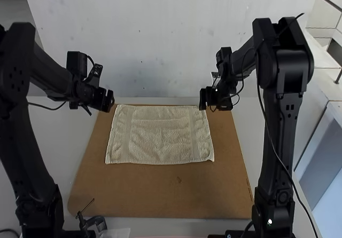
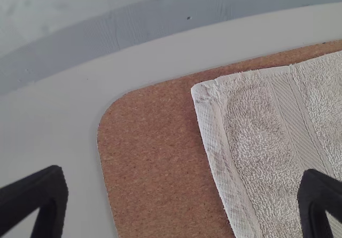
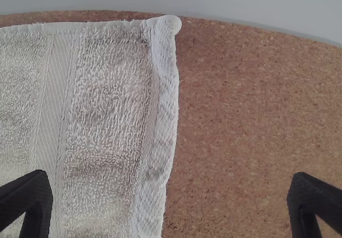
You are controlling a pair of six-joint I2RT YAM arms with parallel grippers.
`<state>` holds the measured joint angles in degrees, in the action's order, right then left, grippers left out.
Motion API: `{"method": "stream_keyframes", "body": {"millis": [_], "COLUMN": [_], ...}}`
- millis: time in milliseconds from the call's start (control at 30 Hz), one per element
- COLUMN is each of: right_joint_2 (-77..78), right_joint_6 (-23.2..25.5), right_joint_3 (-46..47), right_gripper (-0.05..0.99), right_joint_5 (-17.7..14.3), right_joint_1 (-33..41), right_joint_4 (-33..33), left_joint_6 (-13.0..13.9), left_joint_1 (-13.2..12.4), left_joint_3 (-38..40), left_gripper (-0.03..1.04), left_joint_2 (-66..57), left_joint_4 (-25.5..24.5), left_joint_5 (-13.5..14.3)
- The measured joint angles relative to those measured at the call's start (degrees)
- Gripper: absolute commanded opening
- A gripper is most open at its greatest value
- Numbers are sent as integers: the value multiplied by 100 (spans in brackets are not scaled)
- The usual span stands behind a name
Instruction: Fold the towel.
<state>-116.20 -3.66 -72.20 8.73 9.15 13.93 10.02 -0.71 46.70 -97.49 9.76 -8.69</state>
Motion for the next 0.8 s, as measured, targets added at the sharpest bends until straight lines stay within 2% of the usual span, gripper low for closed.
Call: {"method": "stream_keyframes", "body": {"millis": [700,800], "right_joint_2": [-999,-1167], "right_joint_6": [243,243], "right_joint_3": [-1071,-1071], "right_gripper": [94,90], "right_joint_5": [4,4], "right_joint_1": [17,31], "right_joint_4": [22,39], "left_joint_6": [24,26], "left_joint_1": [-96,-125], "left_joint_3": [44,44], "left_gripper": [96,96], "left_joint_2": [-435,-498], "left_joint_4": [295,299], "left_joint_5": [-57,-57]}}
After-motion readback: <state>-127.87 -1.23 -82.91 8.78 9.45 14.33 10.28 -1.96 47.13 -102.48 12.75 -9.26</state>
